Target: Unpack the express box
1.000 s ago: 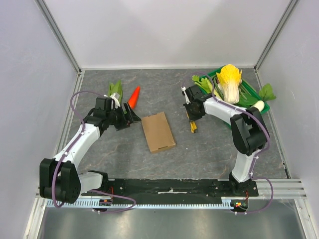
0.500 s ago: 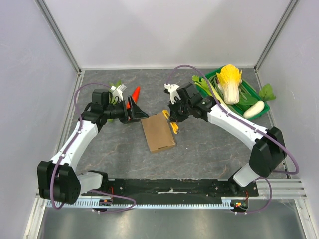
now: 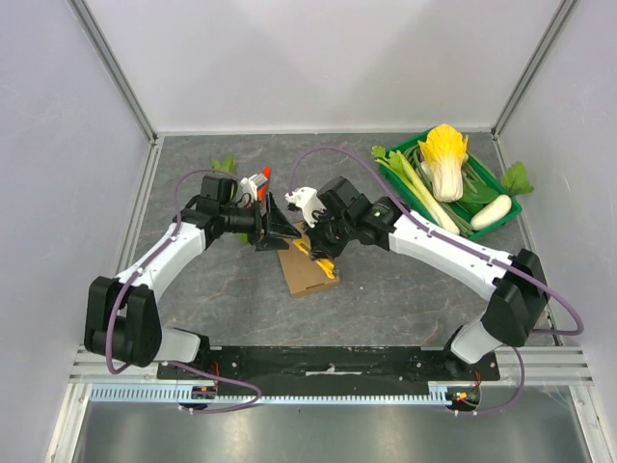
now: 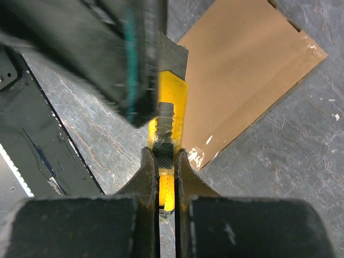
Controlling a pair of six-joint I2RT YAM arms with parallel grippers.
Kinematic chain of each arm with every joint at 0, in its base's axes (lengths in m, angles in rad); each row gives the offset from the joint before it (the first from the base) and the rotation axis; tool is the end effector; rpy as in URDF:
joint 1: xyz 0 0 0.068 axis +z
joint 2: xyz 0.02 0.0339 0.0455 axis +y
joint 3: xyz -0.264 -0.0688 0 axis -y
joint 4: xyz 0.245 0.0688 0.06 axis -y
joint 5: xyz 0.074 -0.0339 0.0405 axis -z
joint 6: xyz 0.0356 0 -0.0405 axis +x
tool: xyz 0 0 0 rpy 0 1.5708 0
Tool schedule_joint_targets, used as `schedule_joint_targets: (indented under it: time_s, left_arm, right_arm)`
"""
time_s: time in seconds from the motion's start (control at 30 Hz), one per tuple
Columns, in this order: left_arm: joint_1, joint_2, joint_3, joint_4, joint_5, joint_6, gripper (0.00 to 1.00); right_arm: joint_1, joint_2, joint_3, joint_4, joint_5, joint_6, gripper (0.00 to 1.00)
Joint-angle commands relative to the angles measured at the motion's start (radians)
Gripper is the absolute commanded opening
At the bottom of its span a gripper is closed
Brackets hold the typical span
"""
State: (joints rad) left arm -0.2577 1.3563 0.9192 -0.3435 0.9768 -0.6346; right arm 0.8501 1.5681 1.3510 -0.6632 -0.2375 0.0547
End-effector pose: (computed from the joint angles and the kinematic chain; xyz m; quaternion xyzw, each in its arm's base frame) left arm 0.2612 -0.0994 0.2560 0.0247 0.8345 -0.5373 0.1198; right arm 0.2185 0.2615 0.2996 -0.3988 0.8459 0.2472 0.2535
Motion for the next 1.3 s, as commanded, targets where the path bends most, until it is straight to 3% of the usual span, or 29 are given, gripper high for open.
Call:
schedule_joint_targets:
  time_s: [0.0,0.13,0.2,0.5,0.63,0.67,0.7,0.73,0.77,0.87,1.03,1.17,1.27]
  left_arm:
    - [-0.002,0.03,0.021,-0.011,0.053,-0.059,0.79]
    - [-0.003,0.052,0.02,-0.023,0.048,-0.065,0.6]
    - [-0.005,0.056,0.023,-0.023,0.052,-0.065,0.57]
    - [-0.003,0.032,0.084,-0.066,0.055,-0.017,0.05]
    - [-0.003,0.026,0.135,-0.069,0.069,-0.004,0.02]
    - [-0.003,0.023,0.144,-0.068,0.069,-0.001,0.02]
    - [-0.003,0.021,0.153,-0.069,0.068,0.0,0.02]
    - [-0.002,0.018,0.176,-0.068,0.066,0.0,0.02]
    - [-0.002,0.02,0.188,-0.068,0.065,-0.005,0.02]
    - [0.008,0.017,0.248,-0.068,0.062,-0.008,0.02]
    - [0.041,0.01,0.348,-0.054,0.048,-0.048,0.02]
    - [0.055,-0.048,0.357,0.117,0.023,-0.155,0.02]
    - [0.06,-0.063,0.372,0.213,0.02,-0.211,0.02]
  right_arm:
    - [0.03,-0.011,0.066,0.008,0.018,-0.038,0.0]
    - [0.058,-0.01,0.082,0.016,0.006,-0.036,0.0]
    - [0.066,-0.008,0.086,0.019,0.006,-0.038,0.0]
    - [0.069,-0.014,0.099,0.033,0.041,0.022,0.0]
    - [0.067,-0.048,0.094,0.086,0.06,0.079,0.0]
    - [0.069,-0.059,0.092,0.094,0.076,0.088,0.04]
    - [0.067,-0.066,0.097,0.102,0.095,0.112,0.18]
    - [0.067,-0.072,0.099,0.111,0.115,0.122,0.37]
    - [0.067,-0.089,0.099,0.119,0.15,0.126,0.67]
    - [0.063,-0.147,0.077,0.169,0.22,0.181,0.94]
    - [0.03,-0.247,0.004,0.362,0.306,0.386,0.98]
    - [-0.005,-0.351,-0.113,0.552,0.326,0.563,0.98]
    - [-0.029,-0.393,-0.136,0.586,0.411,0.693,0.98]
